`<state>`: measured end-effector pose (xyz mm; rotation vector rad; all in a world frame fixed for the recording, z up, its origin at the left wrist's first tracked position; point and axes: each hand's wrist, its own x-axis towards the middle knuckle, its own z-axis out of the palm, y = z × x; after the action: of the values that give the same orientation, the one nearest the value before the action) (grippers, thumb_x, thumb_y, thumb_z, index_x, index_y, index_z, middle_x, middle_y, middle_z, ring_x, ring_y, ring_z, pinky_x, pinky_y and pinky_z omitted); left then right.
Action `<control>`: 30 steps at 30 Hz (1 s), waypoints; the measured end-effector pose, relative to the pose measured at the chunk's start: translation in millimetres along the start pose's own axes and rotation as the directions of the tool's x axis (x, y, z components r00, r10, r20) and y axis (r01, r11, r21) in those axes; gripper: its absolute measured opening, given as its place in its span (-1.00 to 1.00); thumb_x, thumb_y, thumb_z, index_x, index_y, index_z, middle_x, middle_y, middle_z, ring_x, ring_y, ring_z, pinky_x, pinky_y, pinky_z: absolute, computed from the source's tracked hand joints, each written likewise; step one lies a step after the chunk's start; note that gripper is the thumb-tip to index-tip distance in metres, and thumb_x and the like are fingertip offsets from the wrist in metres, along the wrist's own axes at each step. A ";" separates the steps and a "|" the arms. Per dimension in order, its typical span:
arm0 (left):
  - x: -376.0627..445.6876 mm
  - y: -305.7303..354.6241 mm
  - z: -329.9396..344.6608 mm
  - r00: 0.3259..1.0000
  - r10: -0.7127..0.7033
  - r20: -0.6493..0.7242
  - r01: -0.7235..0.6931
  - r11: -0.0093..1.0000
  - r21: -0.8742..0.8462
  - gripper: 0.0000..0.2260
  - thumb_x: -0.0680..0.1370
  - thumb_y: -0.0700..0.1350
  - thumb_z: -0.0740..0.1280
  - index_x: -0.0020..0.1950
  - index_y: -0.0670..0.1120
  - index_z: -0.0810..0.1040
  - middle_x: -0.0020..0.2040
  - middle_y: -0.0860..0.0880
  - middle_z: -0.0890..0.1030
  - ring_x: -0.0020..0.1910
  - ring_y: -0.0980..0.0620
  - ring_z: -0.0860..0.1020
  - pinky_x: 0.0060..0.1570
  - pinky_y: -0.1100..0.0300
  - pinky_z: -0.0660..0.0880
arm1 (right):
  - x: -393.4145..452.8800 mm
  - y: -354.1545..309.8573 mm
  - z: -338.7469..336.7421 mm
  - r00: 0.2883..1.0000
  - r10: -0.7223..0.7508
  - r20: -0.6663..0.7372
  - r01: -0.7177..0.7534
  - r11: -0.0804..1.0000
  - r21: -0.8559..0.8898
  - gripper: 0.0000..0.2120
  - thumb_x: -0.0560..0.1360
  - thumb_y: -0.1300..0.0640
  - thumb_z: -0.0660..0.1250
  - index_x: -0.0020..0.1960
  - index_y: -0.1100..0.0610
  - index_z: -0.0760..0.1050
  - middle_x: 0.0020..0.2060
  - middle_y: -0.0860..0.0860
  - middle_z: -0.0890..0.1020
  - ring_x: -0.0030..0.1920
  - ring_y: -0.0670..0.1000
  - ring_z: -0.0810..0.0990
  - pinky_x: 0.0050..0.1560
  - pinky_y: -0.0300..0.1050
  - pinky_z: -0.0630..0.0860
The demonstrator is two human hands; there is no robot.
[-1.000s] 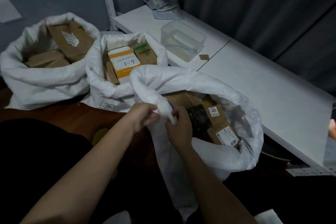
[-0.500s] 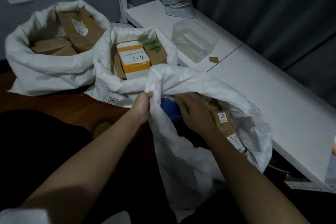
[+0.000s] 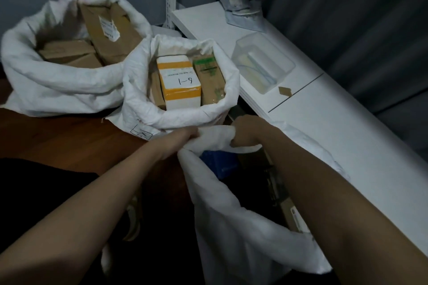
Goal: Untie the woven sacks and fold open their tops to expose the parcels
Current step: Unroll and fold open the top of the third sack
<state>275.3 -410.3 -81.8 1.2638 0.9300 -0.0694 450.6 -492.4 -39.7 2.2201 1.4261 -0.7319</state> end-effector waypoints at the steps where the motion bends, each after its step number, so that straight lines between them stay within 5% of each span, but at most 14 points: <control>1: 5.5 0.6 -6.2 0.998 0.018 0.056 -0.022 0.998 0.062 -0.59 0.35 0.32 0.35 -0.03 0.03 0.54 0.14 -0.09 0.59 0.09 -0.03 0.54 0.16 0.13 0.43 | 4.5 3.0 -0.2 0.999 0.014 0.051 -0.019 0.995 0.099 -0.68 0.49 0.05 0.38 0.18 0.19 0.51 0.06 0.12 0.57 0.04 0.10 0.56 -0.07 -0.13 0.42; 4: 16.4 6.5 -17.4 0.969 0.234 0.084 -0.245 0.841 0.483 -0.56 0.37 0.24 0.42 0.12 0.08 0.40 0.01 0.07 0.51 0.04 0.06 0.48 -0.05 0.19 0.42 | 17.2 14.1 -9.4 0.975 -0.036 0.221 -0.063 0.904 0.423 -0.85 0.44 0.06 0.42 -0.06 0.09 0.51 -0.03 0.06 0.56 -0.14 -0.01 0.52 -0.19 -0.14 0.42; 8: 33.7 21.6 -39.9 0.770 0.636 0.050 -0.545 0.615 0.569 -0.81 0.52 0.04 0.36 0.09 0.03 0.52 0.03 0.03 0.58 0.07 -0.02 0.52 0.03 0.11 0.44 | 8.6 33.8 -39.1 0.988 -0.130 0.088 0.047 0.779 0.625 -0.57 0.41 -0.06 0.46 0.22 0.03 0.50 0.08 -0.01 0.58 0.04 -0.01 0.55 0.08 -0.05 0.51; 10: 43.3 24.9 -46.5 0.735 0.678 0.003 -0.497 0.536 0.683 -0.74 0.54 0.07 0.31 0.17 -0.02 0.57 0.07 -0.06 0.57 0.12 -0.10 0.48 0.10 0.03 0.41 | 3.6 40.0 -39.2 0.987 -0.128 -0.094 0.159 0.812 0.562 -0.59 0.41 -0.07 0.46 0.20 0.02 0.52 0.06 -0.03 0.59 0.05 -0.02 0.55 0.08 -0.09 0.49; 15: 54.0 34.3 -7.7 0.729 0.661 -0.178 -0.022 0.282 0.959 -0.67 0.56 -0.05 0.30 0.29 -0.13 0.46 0.22 -0.17 0.46 0.21 -0.20 0.39 0.17 -0.04 0.33 | 11.2 45.6 -7.5 0.922 -0.069 -0.382 0.242 0.871 0.428 -0.74 0.59 -0.02 0.23 0.14 0.13 0.53 0.03 0.08 0.63 0.02 0.07 0.56 -0.12 -0.13 0.36; 17: 49.3 31.0 16.9 0.697 0.701 -0.152 0.005 0.207 0.978 -0.53 0.41 -0.10 0.40 0.30 -0.12 0.43 0.20 -0.17 0.51 0.16 -0.19 0.48 0.15 -0.09 0.40 | 14.0 41.5 -1.0 0.915 -0.063 -0.398 0.245 0.872 0.425 -0.68 0.62 -0.03 0.16 0.17 0.18 0.50 0.03 0.13 0.63 0.02 0.11 0.57 -0.07 -0.09 0.41; 19: 53.6 20.1 31.9 0.680 0.728 -0.084 -0.071 0.179 0.981 -0.27 0.28 0.13 0.46 0.38 -0.12 0.40 0.25 -0.22 0.50 0.21 -0.20 0.50 0.22 -0.28 0.33 | 16.8 35.6 -1.5 0.927 -0.066 -0.370 0.241 0.861 0.448 -0.64 0.63 -0.04 0.13 0.20 0.21 0.50 0.06 0.16 0.62 0.05 0.13 0.57 0.05 -0.01 0.45; 21: 61.2 17.3 32.4 0.722 0.691 -0.024 -0.149 0.189 0.971 -0.11 0.28 0.44 0.21 0.42 -0.13 0.37 0.28 -0.20 0.49 0.25 -0.19 0.48 0.23 -0.37 0.26 | 15.4 31.6 -13.7 0.951 -0.072 -0.301 0.223 0.834 0.505 -0.61 0.62 -0.06 0.14 0.21 0.22 0.52 0.07 0.14 0.61 0.06 0.10 0.56 0.04 -0.08 0.43; 23: 72.4 23.8 26.0 0.730 0.683 -0.026 -0.264 0.316 0.911 -0.10 0.26 0.53 0.06 0.33 -0.09 0.43 0.18 -0.10 0.55 0.15 -0.14 0.54 0.21 -0.24 0.40 | 9.3 31.9 -34.0 0.946 -0.071 -0.315 0.249 0.784 0.569 -0.61 0.60 -0.07 0.19 0.22 0.19 0.54 0.07 0.10 0.60 0.06 0.05 0.56 -0.01 -0.15 0.40; 26: 71.9 48.0 21.9 0.742 0.670 0.018 -0.543 0.585 0.602 -0.44 0.47 0.34 0.22 0.28 -0.04 0.44 0.16 0.01 0.56 0.08 0.03 0.54 0.09 0.02 0.49 | -3.2 48.7 -50.1 0.881 0.039 -0.471 0.347 0.625 0.699 -0.69 0.51 -0.07 0.35 0.20 0.02 0.51 -0.03 -0.01 0.59 -0.03 -0.07 0.55 -0.08 -0.23 0.43; 30: 67.7 62.1 19.6 0.819 0.566 0.093 -0.556 0.744 0.369 -0.64 0.49 0.11 0.38 0.24 0.03 0.51 0.11 0.11 0.60 0.03 0.18 0.56 0.04 0.20 0.44 | -15.0 71.7 -12.6 0.870 -0.030 -0.493 0.395 0.642 0.658 -0.41 0.47 -0.01 0.42 0.43 -0.14 0.26 0.21 -0.19 0.45 0.15 -0.22 0.44 0.11 -0.41 0.38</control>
<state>362.4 -375.6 -75.8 1.8768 0.5263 0.2584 513.8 -524.2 -16.8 3.0299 1.8862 -1.1040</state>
